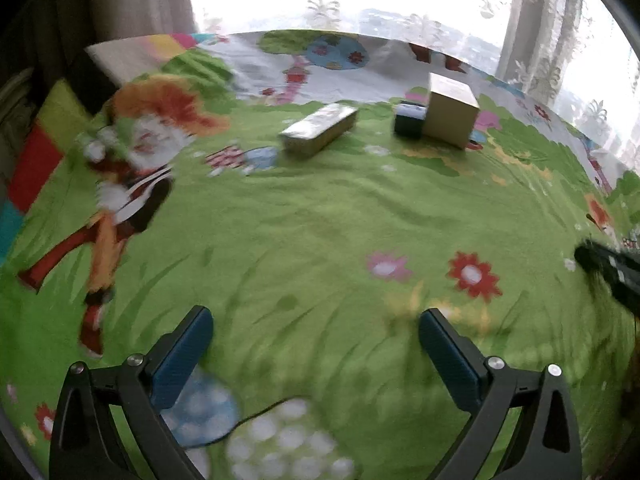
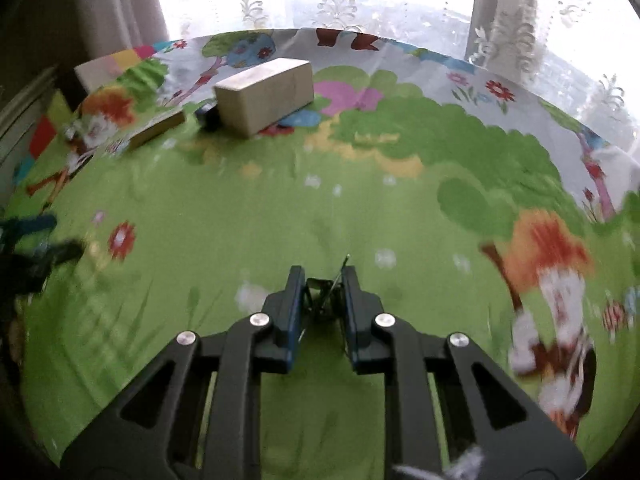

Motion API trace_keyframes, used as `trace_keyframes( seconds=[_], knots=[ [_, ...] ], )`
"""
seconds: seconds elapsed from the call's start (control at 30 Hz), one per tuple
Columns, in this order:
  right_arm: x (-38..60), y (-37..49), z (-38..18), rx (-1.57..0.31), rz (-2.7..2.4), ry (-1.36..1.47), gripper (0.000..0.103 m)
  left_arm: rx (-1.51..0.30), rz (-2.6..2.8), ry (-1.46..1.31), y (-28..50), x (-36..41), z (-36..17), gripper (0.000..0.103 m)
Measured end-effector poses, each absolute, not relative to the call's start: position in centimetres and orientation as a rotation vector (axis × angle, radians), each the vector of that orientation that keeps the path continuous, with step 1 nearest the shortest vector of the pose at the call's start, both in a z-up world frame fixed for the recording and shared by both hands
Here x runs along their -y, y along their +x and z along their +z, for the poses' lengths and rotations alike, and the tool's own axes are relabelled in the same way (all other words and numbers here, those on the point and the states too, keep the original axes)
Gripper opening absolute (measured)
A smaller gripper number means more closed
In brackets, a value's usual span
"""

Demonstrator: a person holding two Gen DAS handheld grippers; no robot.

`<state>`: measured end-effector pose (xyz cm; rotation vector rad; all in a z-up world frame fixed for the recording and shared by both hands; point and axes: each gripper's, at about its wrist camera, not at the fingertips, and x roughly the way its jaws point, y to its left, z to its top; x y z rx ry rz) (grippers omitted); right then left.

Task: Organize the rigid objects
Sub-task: 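Grasp the black binder clip with the right tool while the left tool grasps the blue box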

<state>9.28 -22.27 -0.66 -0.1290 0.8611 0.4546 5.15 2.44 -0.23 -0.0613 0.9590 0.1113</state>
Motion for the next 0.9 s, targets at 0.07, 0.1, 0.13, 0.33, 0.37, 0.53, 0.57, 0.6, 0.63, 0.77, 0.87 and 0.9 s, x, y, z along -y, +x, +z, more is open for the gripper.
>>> trace_keyframes(
  seconds=[0.07, 0.1, 0.13, 0.33, 0.37, 0.53, 0.57, 0.6, 0.63, 0.77, 0.87, 0.9],
  knots=[
    [22.4, 8.3, -0.4, -0.858, 0.447, -0.140, 0.023, -0.972, 0.070, -0.032, 7.4, -1.0, -0.2, 0.103],
    [22.1, 8.0, -0.1, -0.854, 0.437, -0.166, 0.023, -0.982, 0.049, -0.021, 9.1, -0.2, -0.2, 0.103],
    [21.9, 8.0, 0.0, -0.852, 0.433, -0.175, 0.023, -0.987, 0.034, -0.012, 10.5, 0.4, -0.2, 0.103],
    [22.3, 7.8, 0.0, -0.857, 0.438, -0.150, 0.024, -0.968, -0.014, 0.027, 21.6, 2.5, -0.4, 0.103],
    [22.3, 8.0, -0.1, -0.859, 0.439, -0.145, 0.024, -0.968, -0.014, 0.026, 22.8, 2.5, -0.4, 0.103],
    [21.3, 8.3, -0.5, -0.864, 0.431, -0.137, 0.023, -0.947, -0.053, 0.039, 25.5, 2.4, -0.2, 0.084],
    [21.4, 8.5, -0.5, -0.868, 0.432, -0.125, 0.023, -0.928, -0.075, 0.052, 24.7, 2.6, 0.1, 0.051],
    [21.6, 8.6, -0.5, -0.870, 0.437, -0.112, 0.023, -0.915, -0.100, 0.076, 23.3, 3.1, 0.4, 0.029],
    [21.8, 8.7, -0.5, -0.873, 0.441, -0.099, 0.023, -0.917, -0.115, 0.091, 21.7, 3.4, 0.5, 0.029],
    [21.8, 9.2, -0.5, -0.875, 0.439, -0.095, 0.023, -0.894, -0.180, 0.106, 13.2, 3.5, 0.5, 0.028],
    [21.6, 9.1, -0.5, -0.873, 0.434, -0.108, 0.023, -0.898, -0.209, 0.079, 6.7, 3.0, 0.8, 0.029],
    [21.6, 9.0, -0.5, -0.873, 0.435, -0.107, 0.023, -0.891, -0.208, 0.078, 5.0, 2.8, 0.8, 0.029]
  ],
)
